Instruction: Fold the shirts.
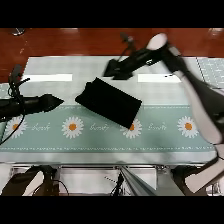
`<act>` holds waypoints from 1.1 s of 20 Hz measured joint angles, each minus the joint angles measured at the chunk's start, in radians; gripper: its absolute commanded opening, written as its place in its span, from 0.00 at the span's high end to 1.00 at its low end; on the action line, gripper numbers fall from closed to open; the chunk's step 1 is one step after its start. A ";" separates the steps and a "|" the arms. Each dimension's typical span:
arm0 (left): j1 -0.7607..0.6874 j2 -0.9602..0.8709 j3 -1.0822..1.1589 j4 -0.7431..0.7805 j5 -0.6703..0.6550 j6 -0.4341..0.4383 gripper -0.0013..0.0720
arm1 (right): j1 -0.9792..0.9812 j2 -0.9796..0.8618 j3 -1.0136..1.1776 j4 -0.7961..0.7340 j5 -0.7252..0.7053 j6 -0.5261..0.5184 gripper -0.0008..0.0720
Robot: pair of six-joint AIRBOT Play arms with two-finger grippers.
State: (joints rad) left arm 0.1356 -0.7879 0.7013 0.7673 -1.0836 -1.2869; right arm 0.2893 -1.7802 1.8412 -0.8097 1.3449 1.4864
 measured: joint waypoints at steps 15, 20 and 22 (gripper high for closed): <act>0.004 -0.002 -0.006 0.000 0.001 0.000 0.95 | -0.202 0.752 -1.350 0.060 -0.618 0.026 0.14; 0.004 -0.002 -0.006 0.000 0.002 0.000 0.95 | -0.179 0.528 -1.239 0.243 -0.518 -0.171 0.14; 0.004 -0.002 -0.006 0.000 0.002 0.000 0.95 | -0.177 0.457 -1.184 0.274 -0.488 -0.204 0.14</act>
State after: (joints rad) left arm 0.1394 -0.7902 0.6949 0.7670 -1.0817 -1.2873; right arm 0.1127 -1.3231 0.6575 -0.5362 0.8574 1.2827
